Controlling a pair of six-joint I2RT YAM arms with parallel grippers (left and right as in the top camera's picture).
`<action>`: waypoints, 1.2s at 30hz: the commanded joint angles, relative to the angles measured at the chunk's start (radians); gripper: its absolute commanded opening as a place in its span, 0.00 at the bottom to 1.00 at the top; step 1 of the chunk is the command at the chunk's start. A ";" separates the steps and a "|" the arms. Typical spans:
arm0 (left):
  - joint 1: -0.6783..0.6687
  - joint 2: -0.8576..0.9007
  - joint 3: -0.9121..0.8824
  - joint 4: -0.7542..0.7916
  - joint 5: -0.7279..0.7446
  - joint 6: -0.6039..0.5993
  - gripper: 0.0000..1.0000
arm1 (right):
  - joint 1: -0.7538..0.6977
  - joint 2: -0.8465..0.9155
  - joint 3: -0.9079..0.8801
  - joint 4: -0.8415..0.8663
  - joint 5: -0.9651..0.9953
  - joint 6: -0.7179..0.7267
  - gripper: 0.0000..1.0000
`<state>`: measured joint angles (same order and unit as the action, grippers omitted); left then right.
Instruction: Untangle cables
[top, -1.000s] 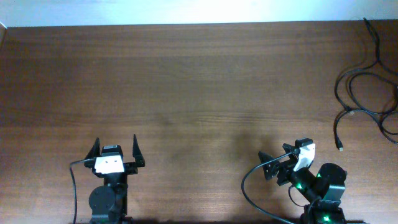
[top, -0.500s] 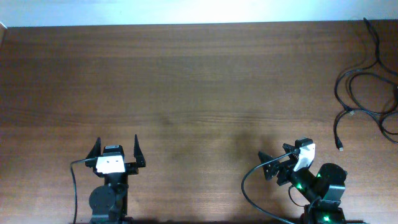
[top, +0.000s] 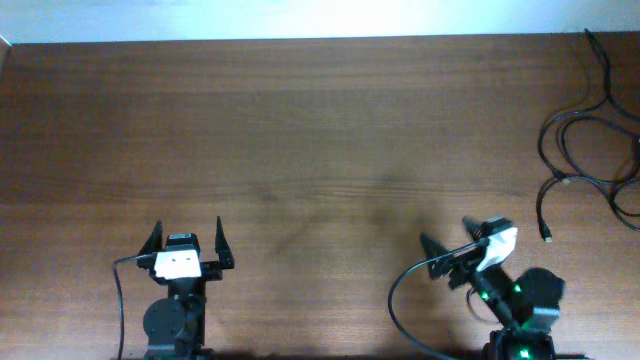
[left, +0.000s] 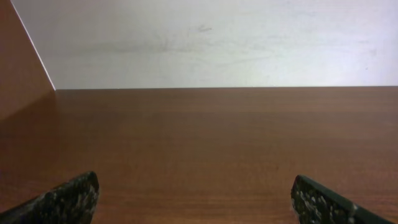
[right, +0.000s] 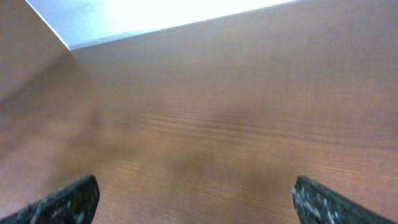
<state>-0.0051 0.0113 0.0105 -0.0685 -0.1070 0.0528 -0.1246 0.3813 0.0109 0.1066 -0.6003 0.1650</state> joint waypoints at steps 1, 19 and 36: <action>0.000 -0.005 -0.001 -0.008 0.013 0.016 0.99 | 0.000 -0.121 0.005 0.243 0.109 0.021 0.99; 0.000 -0.005 -0.001 -0.008 0.013 0.016 0.99 | 0.143 -0.378 -0.005 -0.186 0.560 0.063 0.99; 0.000 -0.005 -0.001 -0.008 0.013 0.016 0.99 | 0.143 -0.378 -0.005 -0.183 0.515 -0.150 0.99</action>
<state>-0.0051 0.0109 0.0109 -0.0708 -0.1005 0.0563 0.0105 0.0120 0.0109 -0.0689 -0.0719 0.0143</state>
